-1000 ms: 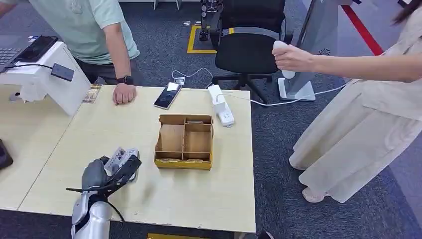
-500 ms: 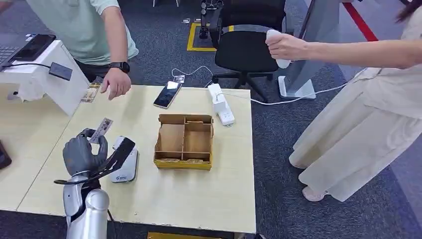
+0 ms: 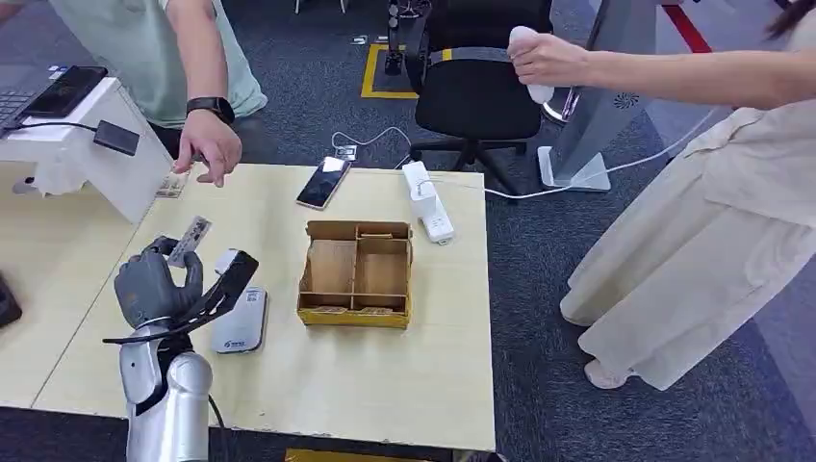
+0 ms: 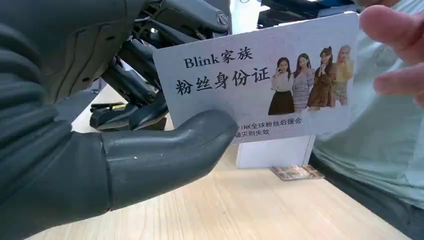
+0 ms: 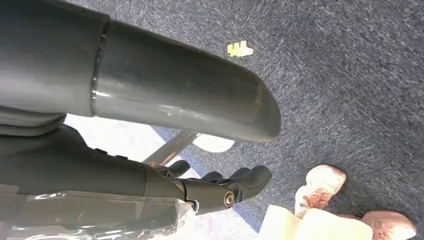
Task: Pass the card to the sensor for recognition and then transmit it.
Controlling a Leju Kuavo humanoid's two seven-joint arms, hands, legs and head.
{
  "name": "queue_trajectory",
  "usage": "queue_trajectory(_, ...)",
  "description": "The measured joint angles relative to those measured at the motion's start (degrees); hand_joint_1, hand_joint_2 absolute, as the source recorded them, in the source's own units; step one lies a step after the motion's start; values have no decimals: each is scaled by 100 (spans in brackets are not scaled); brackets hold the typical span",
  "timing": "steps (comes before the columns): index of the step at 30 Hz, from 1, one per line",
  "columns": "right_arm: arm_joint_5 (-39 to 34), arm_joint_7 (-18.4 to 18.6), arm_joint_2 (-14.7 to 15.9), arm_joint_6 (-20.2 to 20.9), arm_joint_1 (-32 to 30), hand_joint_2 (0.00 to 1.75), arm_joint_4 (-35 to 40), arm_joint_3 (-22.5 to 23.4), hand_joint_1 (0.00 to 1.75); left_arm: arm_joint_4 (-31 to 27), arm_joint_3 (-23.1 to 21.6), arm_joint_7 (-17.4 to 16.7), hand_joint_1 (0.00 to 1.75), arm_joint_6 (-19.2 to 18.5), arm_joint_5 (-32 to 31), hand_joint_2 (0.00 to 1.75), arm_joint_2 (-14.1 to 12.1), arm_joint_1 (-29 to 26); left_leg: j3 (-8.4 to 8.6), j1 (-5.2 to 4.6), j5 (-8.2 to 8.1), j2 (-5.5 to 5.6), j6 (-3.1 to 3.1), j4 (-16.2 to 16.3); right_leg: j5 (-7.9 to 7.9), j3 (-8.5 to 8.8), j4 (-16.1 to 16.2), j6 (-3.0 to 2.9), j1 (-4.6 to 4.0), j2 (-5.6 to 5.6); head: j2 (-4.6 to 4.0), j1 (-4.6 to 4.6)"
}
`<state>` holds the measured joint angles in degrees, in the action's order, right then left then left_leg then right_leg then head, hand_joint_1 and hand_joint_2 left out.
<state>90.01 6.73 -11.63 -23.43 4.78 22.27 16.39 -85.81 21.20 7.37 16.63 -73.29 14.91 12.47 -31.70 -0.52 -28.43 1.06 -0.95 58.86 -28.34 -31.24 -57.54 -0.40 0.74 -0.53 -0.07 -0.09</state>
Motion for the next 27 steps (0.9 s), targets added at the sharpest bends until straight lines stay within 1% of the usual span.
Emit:
queue_trajectory(9,0,31,0,2,1,0,0,-52,0,0,-2,-94,175,-42,-155,175,11,212,0,0,0,0,0,1,0,-2,0,0,0,-1,0,0)
queue_trajectory(12,0,31,0,2,1,0,0,-52,0,0,-2,-181,175,-79,-223,175,46,327,-1,0,0,0,0,1,0,-2,0,0,0,0,0,0)
queue_trajectory(20,0,50,0,11,1,0,0,-50,0,0,-2,-199,175,-223,-286,175,146,514,-1,0,0,0,0,3,1,-2,0,0,0,-1,2,0)
queue_trajectory(27,0,50,0,11,1,0,0,-50,0,0,-2,-190,175,-251,-280,175,199,560,-1,0,0,-1,0,3,0,-3,0,0,0,-2,0,-2)
